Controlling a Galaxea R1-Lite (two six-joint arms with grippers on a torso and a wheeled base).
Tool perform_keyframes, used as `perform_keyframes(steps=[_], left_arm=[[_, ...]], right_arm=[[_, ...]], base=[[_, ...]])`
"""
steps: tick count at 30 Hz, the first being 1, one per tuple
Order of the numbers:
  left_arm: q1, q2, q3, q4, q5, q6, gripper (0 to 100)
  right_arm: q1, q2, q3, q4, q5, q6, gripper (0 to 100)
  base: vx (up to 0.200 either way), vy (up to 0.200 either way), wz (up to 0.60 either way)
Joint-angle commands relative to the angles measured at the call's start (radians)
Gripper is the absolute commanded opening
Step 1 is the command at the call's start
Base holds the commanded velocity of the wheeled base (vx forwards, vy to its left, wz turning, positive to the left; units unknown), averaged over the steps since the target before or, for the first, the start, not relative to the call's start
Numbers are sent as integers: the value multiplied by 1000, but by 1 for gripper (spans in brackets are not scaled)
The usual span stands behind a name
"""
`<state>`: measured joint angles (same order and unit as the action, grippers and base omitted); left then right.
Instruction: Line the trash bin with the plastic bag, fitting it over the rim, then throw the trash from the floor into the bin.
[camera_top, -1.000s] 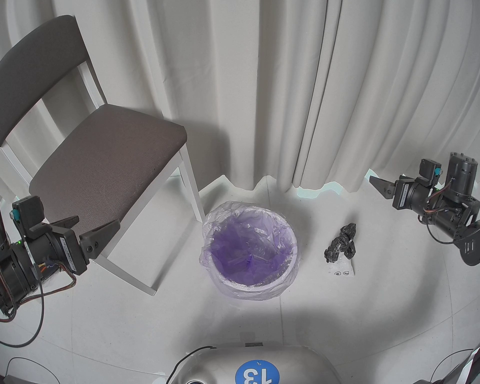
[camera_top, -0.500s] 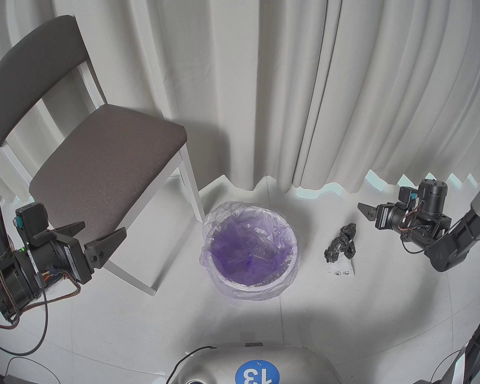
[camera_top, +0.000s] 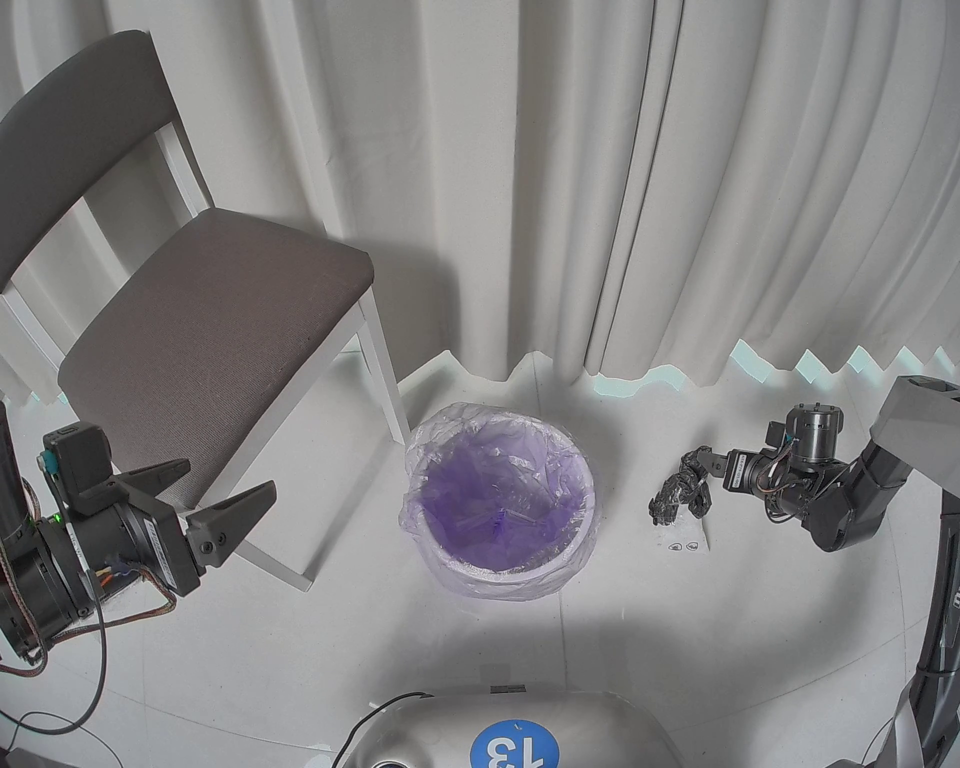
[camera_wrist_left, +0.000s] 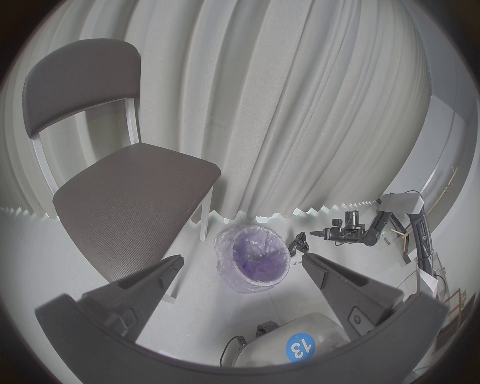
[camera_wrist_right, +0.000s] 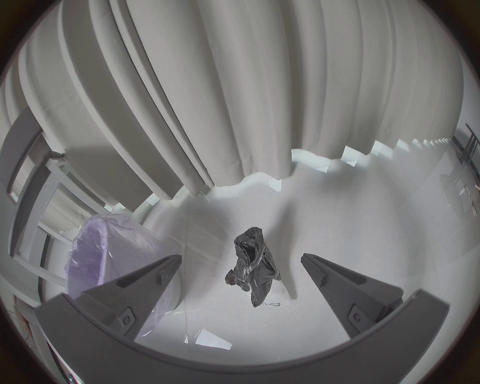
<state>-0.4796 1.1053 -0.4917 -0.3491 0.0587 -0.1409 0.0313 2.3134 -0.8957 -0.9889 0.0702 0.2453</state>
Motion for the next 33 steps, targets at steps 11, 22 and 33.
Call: perform_keyframes(steps=[11, 22, 33], left_arm=[[-10, 13, 1, -1, 1, 0, 100], [-10, 7, 1, -1, 1, 0, 100], [-8, 16, 1, -2, 1, -2, 100]], right_arm=[[13, 196, -157, 3, -44, 104, 100], [44, 313, -308, 7, -96, 183, 100], [56, 420, -535, 136, -191, 252, 100]], base=[[0, 0, 0], [0, 0, 0], [0, 0, 0]])
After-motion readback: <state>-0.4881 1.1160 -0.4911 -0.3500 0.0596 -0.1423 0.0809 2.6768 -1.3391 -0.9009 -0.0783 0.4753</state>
